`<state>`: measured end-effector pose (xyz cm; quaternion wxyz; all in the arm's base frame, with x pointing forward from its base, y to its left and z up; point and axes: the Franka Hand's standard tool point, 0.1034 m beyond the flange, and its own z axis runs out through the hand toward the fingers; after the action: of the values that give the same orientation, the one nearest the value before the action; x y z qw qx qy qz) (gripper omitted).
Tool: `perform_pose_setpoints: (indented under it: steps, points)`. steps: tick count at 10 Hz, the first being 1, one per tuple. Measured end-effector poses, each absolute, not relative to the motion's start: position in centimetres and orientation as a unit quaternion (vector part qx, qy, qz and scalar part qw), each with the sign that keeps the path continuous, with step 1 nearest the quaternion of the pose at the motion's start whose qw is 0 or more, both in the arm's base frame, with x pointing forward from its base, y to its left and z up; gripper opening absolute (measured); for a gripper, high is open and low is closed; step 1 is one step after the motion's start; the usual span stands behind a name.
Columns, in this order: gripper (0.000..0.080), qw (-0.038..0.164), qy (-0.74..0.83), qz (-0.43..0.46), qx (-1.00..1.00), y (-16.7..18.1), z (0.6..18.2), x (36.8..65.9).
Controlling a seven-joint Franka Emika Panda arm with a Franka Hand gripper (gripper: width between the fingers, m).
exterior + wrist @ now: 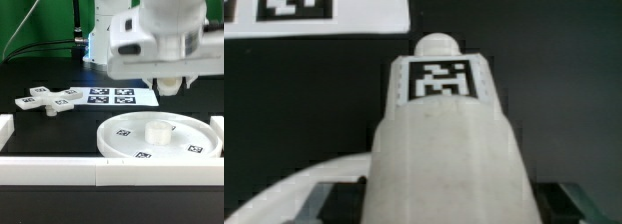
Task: Assemble round table
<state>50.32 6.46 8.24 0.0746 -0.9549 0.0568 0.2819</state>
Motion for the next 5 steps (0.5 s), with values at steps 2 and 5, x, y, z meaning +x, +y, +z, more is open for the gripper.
perform_pose_setpoints:
  steps: [2,5]
  points:
    - [0.0409,0.075,0.061,0.228,-0.969,6.2,10.1,52.4]
    - [0.0409,0.066,0.066,0.109,-0.990,6.2,9.7,53.2]
